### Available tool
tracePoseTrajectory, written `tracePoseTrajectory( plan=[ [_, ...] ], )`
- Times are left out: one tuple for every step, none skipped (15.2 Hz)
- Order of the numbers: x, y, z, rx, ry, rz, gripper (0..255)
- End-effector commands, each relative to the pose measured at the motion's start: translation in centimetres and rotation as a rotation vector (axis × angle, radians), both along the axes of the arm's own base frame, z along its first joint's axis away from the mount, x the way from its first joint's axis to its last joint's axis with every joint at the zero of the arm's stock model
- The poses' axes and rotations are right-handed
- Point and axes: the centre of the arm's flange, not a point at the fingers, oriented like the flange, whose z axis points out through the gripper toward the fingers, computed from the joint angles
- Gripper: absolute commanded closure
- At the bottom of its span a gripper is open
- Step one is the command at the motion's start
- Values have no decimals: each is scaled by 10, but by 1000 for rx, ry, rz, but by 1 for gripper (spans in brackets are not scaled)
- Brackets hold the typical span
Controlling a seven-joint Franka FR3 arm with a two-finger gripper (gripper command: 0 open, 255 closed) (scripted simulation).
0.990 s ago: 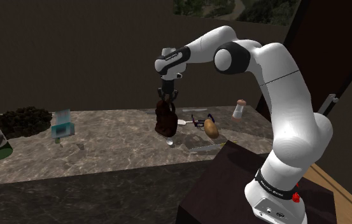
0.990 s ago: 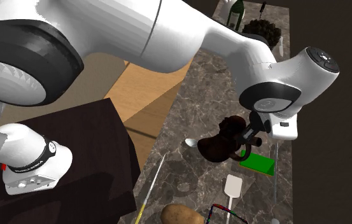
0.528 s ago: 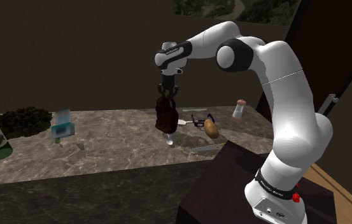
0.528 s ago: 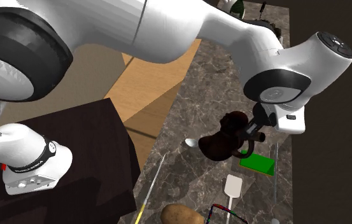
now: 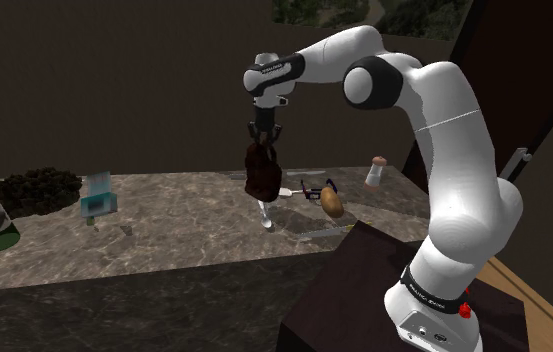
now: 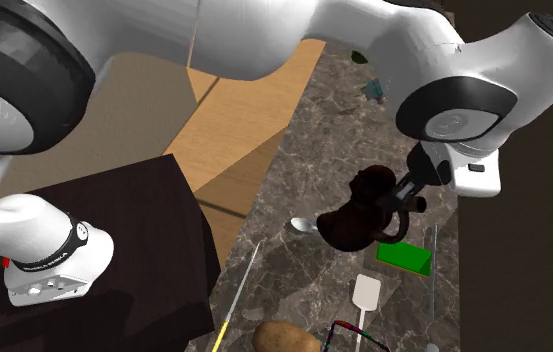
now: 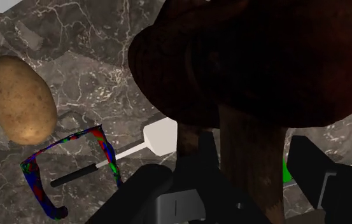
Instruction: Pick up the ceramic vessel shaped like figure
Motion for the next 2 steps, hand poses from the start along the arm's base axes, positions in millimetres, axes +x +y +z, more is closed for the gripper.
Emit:
tracePoseTrajectory(
  plan=[
    [0,0,8,-1,-3,0,255],
    [0,0,8,-1,-3,0,255]
  ],
)
